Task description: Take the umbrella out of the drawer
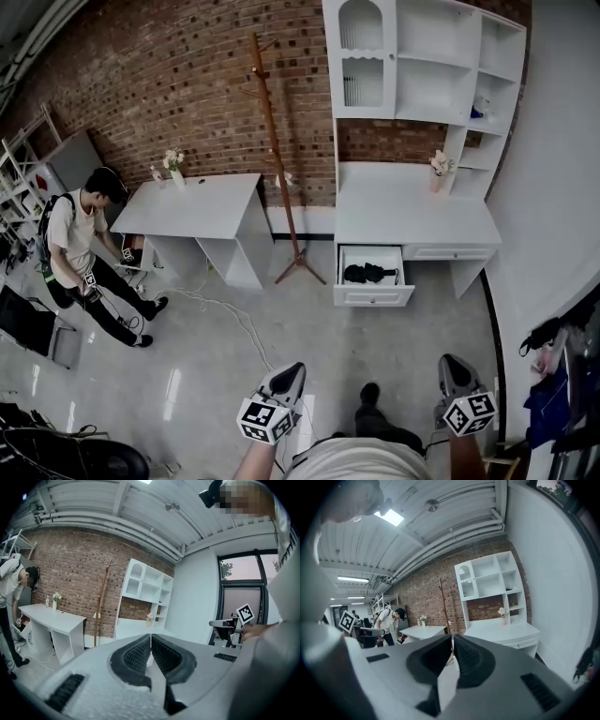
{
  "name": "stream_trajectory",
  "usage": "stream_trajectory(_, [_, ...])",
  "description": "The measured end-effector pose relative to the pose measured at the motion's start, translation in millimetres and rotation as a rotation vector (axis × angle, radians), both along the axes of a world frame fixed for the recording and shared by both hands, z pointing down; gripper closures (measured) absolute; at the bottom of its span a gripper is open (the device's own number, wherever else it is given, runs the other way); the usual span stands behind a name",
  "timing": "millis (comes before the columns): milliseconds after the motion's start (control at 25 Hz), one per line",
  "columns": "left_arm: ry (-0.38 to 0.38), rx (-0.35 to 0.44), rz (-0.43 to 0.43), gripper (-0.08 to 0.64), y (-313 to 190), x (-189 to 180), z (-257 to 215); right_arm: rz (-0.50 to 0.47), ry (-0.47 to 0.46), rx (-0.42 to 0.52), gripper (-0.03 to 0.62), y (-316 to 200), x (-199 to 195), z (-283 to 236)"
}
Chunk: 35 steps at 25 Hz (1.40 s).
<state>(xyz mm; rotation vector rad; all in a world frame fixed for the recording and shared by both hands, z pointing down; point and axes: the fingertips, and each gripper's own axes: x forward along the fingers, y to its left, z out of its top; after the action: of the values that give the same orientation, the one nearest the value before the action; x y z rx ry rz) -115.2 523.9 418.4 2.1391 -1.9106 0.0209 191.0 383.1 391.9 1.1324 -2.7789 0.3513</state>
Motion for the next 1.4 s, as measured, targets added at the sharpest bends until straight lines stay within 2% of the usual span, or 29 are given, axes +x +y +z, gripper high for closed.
stream_trajectory(400, [0.007, -0.042, -0.039, 0.534, -50, -13, 13, -0.052, 0.014, -0.034, 0.558, -64, -23, 10])
stream_trajectory(800, [0.003, -0.062, -0.044, 0.534, -111, -22, 4, -0.076, 0.008, -0.066, 0.558, -131, -45, 12])
stream_trajectory(1400, [-0.022, -0.103, -0.116, 0.534, -189, -30, 10, -0.168, 0.009, -0.106, 0.558, -232, -76, 25])
